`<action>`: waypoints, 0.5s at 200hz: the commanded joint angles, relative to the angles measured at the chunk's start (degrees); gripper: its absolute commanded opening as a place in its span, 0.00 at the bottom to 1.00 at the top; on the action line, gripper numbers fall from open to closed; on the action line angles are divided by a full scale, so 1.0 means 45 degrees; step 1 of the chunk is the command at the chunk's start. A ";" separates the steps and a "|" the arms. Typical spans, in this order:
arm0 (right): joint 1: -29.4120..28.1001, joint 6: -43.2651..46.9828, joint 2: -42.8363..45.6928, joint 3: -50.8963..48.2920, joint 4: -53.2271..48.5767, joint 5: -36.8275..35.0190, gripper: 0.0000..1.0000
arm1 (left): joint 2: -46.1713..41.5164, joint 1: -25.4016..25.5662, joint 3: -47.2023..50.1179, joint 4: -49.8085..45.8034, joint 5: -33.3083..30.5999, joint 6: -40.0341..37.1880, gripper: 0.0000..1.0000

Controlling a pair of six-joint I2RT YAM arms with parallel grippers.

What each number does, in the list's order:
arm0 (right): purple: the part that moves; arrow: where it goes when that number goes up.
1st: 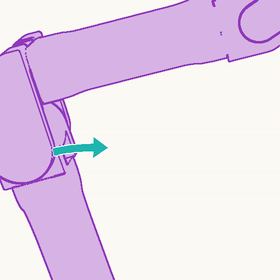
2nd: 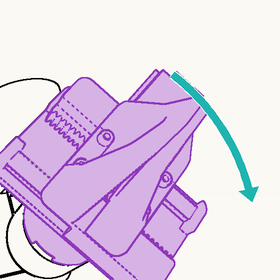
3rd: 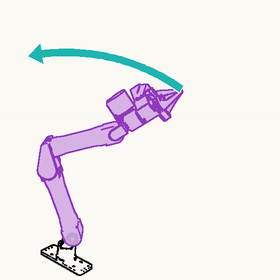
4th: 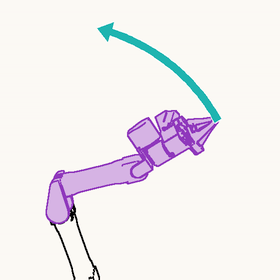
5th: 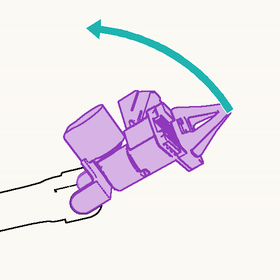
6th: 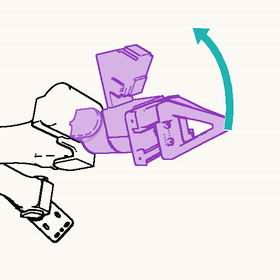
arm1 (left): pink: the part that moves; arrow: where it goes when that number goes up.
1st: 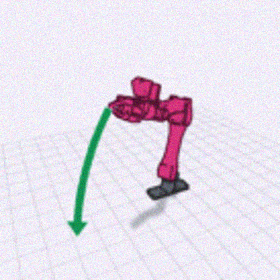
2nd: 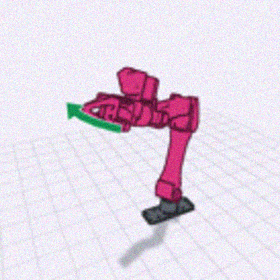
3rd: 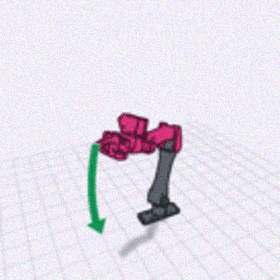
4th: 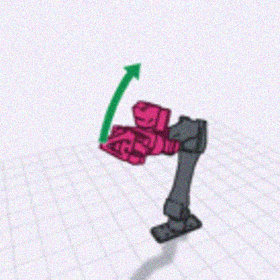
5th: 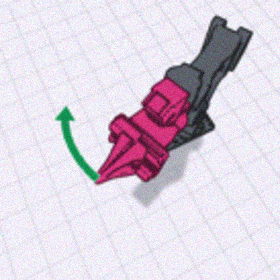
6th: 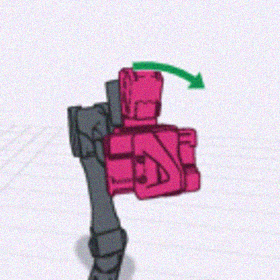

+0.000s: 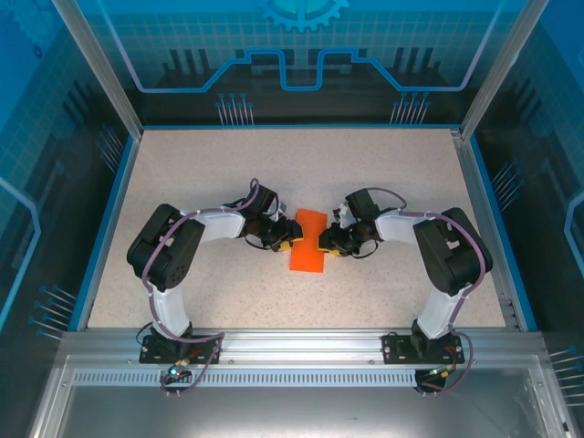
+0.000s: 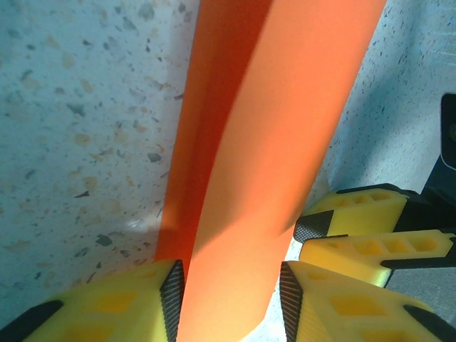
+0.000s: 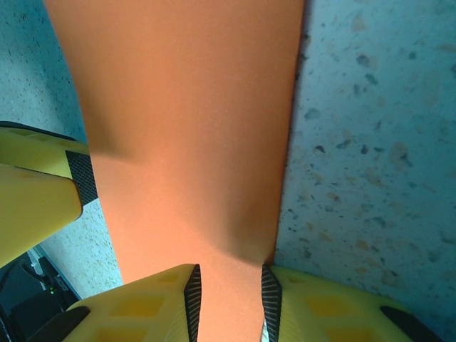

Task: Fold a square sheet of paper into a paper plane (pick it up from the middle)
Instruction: Fold the triangle a second time at the center of the table.

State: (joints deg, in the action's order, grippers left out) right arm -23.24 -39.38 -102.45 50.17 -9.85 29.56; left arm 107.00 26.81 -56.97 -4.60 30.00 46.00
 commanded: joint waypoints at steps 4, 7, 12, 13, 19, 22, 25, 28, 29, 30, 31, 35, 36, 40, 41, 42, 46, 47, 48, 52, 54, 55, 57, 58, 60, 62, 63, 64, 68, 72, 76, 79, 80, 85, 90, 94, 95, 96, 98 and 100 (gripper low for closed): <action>0.0062 0.0059 -0.0418 -0.0339 -0.0052 -0.0087 0.32 | -0.0215 0.0092 -0.0270 -0.0032 0.0445 -0.0222 0.41; 0.0067 0.0059 -0.0382 -0.0352 -0.0043 -0.0075 0.32 | -0.0237 0.0092 -0.0270 -0.0042 0.0443 -0.0239 0.41; 0.0072 0.0059 -0.0367 -0.0375 0.0024 -0.0055 0.32 | -0.0261 0.0102 -0.0304 -0.0084 0.0443 -0.0227 0.41; 0.0070 0.0059 -0.0353 -0.0372 0.0032 -0.0050 0.32 | -0.0262 0.0100 -0.0307 -0.0097 0.0443 -0.0234 0.40; 0.0070 0.0059 -0.0283 -0.0395 0.0119 0.0019 0.32 | -0.0291 0.0090 -0.0328 -0.0109 0.0459 -0.0231 0.39; 0.0058 0.0059 -0.0250 -0.0418 0.0196 0.0033 0.33 | -0.0315 0.0104 -0.0328 -0.0069 0.0479 -0.0225 0.39; 0.0067 0.0059 -0.0207 -0.0411 0.0213 0.0062 0.33 | -0.0320 0.0096 -0.0328 -0.0042 0.0509 -0.0210 0.39; 0.0058 0.0064 -0.0173 -0.0408 0.0249 0.0087 0.33 | -0.0338 0.0107 -0.0311 -0.0002 0.0520 -0.0203 0.38; 0.0063 0.0061 -0.0167 -0.0408 0.0252 0.0099 0.33 | -0.0329 0.0102 -0.0310 0.0012 0.0520 -0.0183 0.38; 0.0065 0.0060 -0.0165 -0.0417 0.0263 0.0105 0.33 | -0.0335 0.0100 -0.0309 0.0029 0.0531 -0.0173 0.38; 0.0067 0.0069 -0.0134 -0.0402 0.0269 0.0098 0.33 | -0.0338 0.0089 -0.0309 0.0037 0.0536 -0.0158 0.38; 0.0073 0.0078 -0.0080 -0.0408 0.0274 0.0123 0.33 | -0.0350 0.0097 -0.0309 0.0073 0.0567 -0.0136 0.38; 0.0070 0.0088 -0.0072 -0.0398 0.0274 0.0136 0.33 | -0.0335 0.0097 -0.0309 0.0079 0.0573 -0.0130 0.38; 0.0068 0.0097 -0.0018 -0.0390 0.0291 0.0130 0.33 | -0.0339 0.0097 -0.0326 0.0097 0.0594 -0.0110 0.38; 0.0068 0.0107 -0.0012 -0.0379 0.0283 0.0130 0.33 | -0.0340 0.0088 -0.0317 0.0110 0.0597 -0.0117 0.38; 0.0078 0.0112 0.0011 -0.0364 0.0288 0.0140 0.33 | -0.0340 0.0093 -0.0323 0.0117 0.0598 -0.0091 0.37; 0.0068 0.0144 0.0064 -0.0352 0.0293 0.0149 0.33 | -0.0331 0.0080 -0.0323 0.0168 0.0644 -0.0063 0.37; 0.0078 0.0150 0.0087 -0.0350 0.0293 0.0149 0.33 | -0.0336 0.0089 -0.0326 0.0175 0.0651 -0.0064 0.36; 0.0073 0.0163 0.0109 -0.0350 0.0294 0.0149 0.33 | -0.0338 0.0093 -0.0327 0.0179 0.0654 -0.0055 0.36; 0.0078 0.0185 0.0158 -0.0339 0.0294 0.0150 0.34 | -0.0340 0.0097 -0.0322 0.0243 0.0691 -0.0031 0.36; 0.0066 0.0193 0.0177 -0.0332 0.0294 0.0154 0.34 | -0.0336 0.0097 -0.0317 0.0266 0.0715 -0.0018 0.35; 0.0067 0.0204 0.0183 -0.0330 0.0284 0.0162 0.34 | -0.0338 0.0097 -0.0313 0.0273 0.0716 -0.0012 0.35; 0.0068 0.0217 0.0203 -0.0325 0.0286 0.0167 0.34 | -0.0340 0.0097 -0.0310 0.0288 0.0726 0.0006 0.35; 0.0068 0.0226 0.0216 -0.0317 0.0290 0.0168 0.34 | -0.0330 0.0097 -0.0309 0.0284 0.0731 0.0009 0.35; 0.0068 0.0232 0.0240 -0.0321 0.0293 0.0169 0.34 | -0.0338 0.0097 -0.0309 0.0306 0.0735 0.0041 0.35; 0.0068 0.0239 0.0246 -0.0298 0.0284 0.0159 0.34 | -0.0354 0.0097 -0.0309 0.0306 0.0750 0.0049 0.35; 0.0068 0.0237 0.0257 -0.0294 0.0279 0.0174 0.34 | -0.0357 0.0097 -0.0309 0.0313 0.0753 0.0041 0.35; 0.0068 0.0245 0.0262 -0.0282 0.0276 0.0181 0.34 | -0.0359 0.0097 -0.0309 0.0326 0.0754 0.0046 0.35; 0.0083 0.0273 0.0286 -0.0271 0.0274 0.0178 0.34 | -0.0353 0.0097 -0.0314 0.0338 0.0755 0.0071 0.35; 0.0081 0.0273 0.0315 -0.0271 0.0274 0.0205 0.34 | -0.0359 0.0089 -0.0309 0.0347 0.0768 0.0083 0.35; 0.0086 0.0292 0.0326 -0.0261 0.0274 0.0218 0.34 | -0.0355 0.0107 -0.0309 0.0361 0.0775 0.0082 0.35; 0.0085 0.0303 0.0341 -0.0252 0.0264 0.0236 0.34 | -0.0359 0.0099 -0.0309 0.0368 0.0785 0.0085 0.36; 0.0086 0.0308 0.0334 -0.0242 0.0269 0.0232 0.34 | -0.0360 0.0088 -0.0309 0.0383 0.0790 0.0088 0.36; 0.0087 0.0327 0.0327 -0.0227 0.0274 0.0258 0.34 | -0.0345 0.0097 -0.0309 0.0397 0.0794 0.0091 0.37; 0.0092 0.0332 0.0337 -0.0197 0.0269 0.0266 0.34 | -0.0340 0.0085 -0.0318 0.0393 0.0802 0.0110 0.39; 0.0089 0.0332 0.0327 -0.0193 0.0241 0.0264 0.34 | -0.0321 0.0095 -0.0328 0.0414 0.0795 0.0125 0.40; 0.0088 0.0332 0.0317 -0.0193 0.0238 0.0275 0.34 | -0.0321 0.0096 -0.0328 0.0406 0.0795 0.0127 0.40; 0.0088 0.0332 0.0322 -0.0183 0.0227 0.0271 0.34 | -0.0311 0.0097 -0.0318 0.0402 0.0795 0.0138 0.40; 0.0087 0.0332 0.0330 -0.0175 0.0228 0.0263 0.34 | -0.0304 0.0083 -0.0311 0.0403 0.0795 0.0132 0.40; 0.0097 0.0332 0.0313 -0.0174 0.0233 0.0276 0.34 | -0.0287 0.0094 -0.0309 0.0414 0.0799 0.0125 0.40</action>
State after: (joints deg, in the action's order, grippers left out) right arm -23.14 -38.92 -102.08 49.69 -8.95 30.24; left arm 106.98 26.81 -56.99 -3.53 31.57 46.39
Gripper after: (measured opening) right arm 0.339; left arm 0.388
